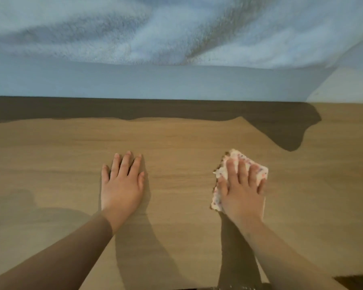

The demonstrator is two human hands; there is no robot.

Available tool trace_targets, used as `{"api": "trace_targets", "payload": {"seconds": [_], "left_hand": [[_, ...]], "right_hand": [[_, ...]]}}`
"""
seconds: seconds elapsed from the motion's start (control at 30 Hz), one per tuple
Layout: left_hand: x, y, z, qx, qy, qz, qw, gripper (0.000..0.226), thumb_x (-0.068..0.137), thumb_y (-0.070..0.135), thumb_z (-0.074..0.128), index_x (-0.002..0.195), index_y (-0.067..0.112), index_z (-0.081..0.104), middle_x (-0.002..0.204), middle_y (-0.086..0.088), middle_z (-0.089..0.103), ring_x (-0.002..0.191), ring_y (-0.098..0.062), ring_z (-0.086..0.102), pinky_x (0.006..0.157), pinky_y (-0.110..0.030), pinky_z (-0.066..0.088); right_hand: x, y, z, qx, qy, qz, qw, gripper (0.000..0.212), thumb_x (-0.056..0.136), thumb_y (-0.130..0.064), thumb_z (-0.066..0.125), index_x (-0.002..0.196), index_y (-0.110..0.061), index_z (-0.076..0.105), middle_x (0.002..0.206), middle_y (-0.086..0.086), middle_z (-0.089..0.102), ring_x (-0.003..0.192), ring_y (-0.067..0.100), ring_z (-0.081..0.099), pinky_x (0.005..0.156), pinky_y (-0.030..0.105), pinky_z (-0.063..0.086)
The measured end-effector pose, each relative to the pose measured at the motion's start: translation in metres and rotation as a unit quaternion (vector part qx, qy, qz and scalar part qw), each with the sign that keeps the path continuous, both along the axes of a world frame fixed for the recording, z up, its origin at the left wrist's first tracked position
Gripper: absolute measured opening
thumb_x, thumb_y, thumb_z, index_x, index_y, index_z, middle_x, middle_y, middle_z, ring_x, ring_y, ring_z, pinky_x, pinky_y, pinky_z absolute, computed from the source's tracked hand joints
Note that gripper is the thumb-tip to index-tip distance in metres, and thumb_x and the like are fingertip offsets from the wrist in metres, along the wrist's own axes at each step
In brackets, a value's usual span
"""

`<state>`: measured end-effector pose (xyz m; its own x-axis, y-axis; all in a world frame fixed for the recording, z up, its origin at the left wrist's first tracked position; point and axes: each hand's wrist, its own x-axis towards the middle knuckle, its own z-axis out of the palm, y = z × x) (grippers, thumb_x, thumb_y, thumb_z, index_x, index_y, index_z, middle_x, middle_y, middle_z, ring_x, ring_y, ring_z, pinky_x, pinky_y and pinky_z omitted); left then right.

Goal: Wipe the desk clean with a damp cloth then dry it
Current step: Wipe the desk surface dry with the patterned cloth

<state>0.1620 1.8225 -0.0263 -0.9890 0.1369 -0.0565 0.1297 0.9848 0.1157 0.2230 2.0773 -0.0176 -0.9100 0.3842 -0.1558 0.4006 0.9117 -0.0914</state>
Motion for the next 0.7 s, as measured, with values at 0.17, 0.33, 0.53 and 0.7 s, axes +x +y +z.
{"api": "trace_targets", "payload": {"seconds": [0.17,0.33,0.53,0.7], "left_hand": [[0.032,-0.009,-0.006,-0.009,0.007,-0.063,0.998,0.065,0.092,0.047,0.009,0.142,0.016,0.036,0.149,-0.006,0.034,0.140,-0.026,0.022,0.111,-0.045,0.012],[0.062,-0.020,-0.004,-0.031,0.008,-0.106,0.994,0.062,0.098,0.048,0.011,0.136,0.013,0.044,0.140,-0.007,0.047,0.133,-0.022,0.026,0.106,-0.040,0.012],[0.083,-0.025,-0.008,-0.037,0.012,-0.113,0.993,0.061,0.098,0.051,0.011,0.138,0.015,0.039,0.142,-0.005,0.044,0.134,-0.022,0.026,0.106,-0.041,0.015],[0.090,-0.036,-0.008,-0.036,0.018,-0.146,0.988,0.057,0.098,0.047,0.012,0.139,0.016,0.036,0.144,-0.002,0.038,0.143,-0.014,0.005,0.110,-0.037,0.009]], "right_hand": [[0.050,-0.088,-0.003,-0.022,0.030,0.317,0.948,0.052,0.088,-0.049,0.035,0.136,-0.030,0.042,0.144,-0.001,0.043,0.134,0.027,0.036,0.104,0.048,0.019],[0.036,0.001,-0.007,0.042,0.028,0.151,0.987,0.062,0.091,-0.058,-0.002,0.147,-0.035,0.013,0.156,-0.006,0.014,0.143,0.024,0.005,0.112,0.040,-0.005],[0.052,-0.041,0.000,-0.007,0.045,0.113,0.993,0.056,0.097,-0.048,0.010,0.148,-0.027,0.012,0.156,0.005,0.013,0.143,0.033,0.004,0.111,0.051,0.003],[0.091,-0.087,0.007,-0.031,0.014,0.371,0.928,0.052,0.098,-0.049,0.012,0.139,-0.029,0.037,0.144,0.000,0.041,0.133,0.030,0.035,0.105,0.048,0.016]]}}
